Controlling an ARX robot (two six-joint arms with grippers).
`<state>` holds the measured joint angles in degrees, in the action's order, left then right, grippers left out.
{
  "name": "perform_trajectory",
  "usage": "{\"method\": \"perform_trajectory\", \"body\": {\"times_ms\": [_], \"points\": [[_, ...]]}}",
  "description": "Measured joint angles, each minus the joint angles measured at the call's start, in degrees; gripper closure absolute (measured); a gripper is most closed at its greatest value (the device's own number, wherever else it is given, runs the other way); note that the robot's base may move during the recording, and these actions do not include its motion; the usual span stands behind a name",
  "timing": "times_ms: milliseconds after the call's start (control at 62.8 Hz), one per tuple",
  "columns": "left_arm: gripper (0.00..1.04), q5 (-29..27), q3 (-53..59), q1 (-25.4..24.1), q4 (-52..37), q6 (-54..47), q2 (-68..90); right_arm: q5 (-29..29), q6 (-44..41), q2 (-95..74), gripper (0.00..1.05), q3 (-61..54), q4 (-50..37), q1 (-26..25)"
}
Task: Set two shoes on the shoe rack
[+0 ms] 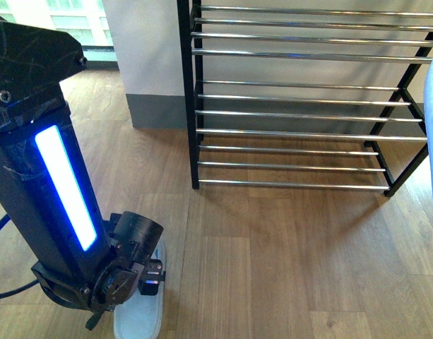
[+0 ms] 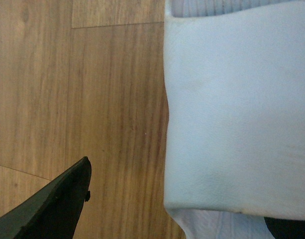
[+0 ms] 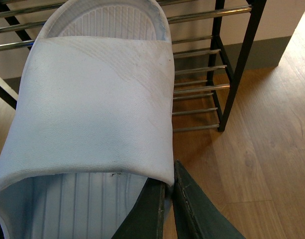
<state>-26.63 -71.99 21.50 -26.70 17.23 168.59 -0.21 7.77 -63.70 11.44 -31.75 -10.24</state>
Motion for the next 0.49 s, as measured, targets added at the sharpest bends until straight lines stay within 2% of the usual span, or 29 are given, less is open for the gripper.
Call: {"method": "perform_trajectory", "body": {"times_ms": [80, 494], "points": [[0.14, 0.81, -0.26, -0.07, -0.39, 0.68, 0.5, 0.02, 0.0, 0.0, 1.03, 0.0, 0.0, 0.0], [0.75, 2.69, 0.28, -0.52, -3.72, 1.44, 1.42, 0.0, 0.0, 0.0, 1.03, 0.0, 0.0, 0.0]]}}
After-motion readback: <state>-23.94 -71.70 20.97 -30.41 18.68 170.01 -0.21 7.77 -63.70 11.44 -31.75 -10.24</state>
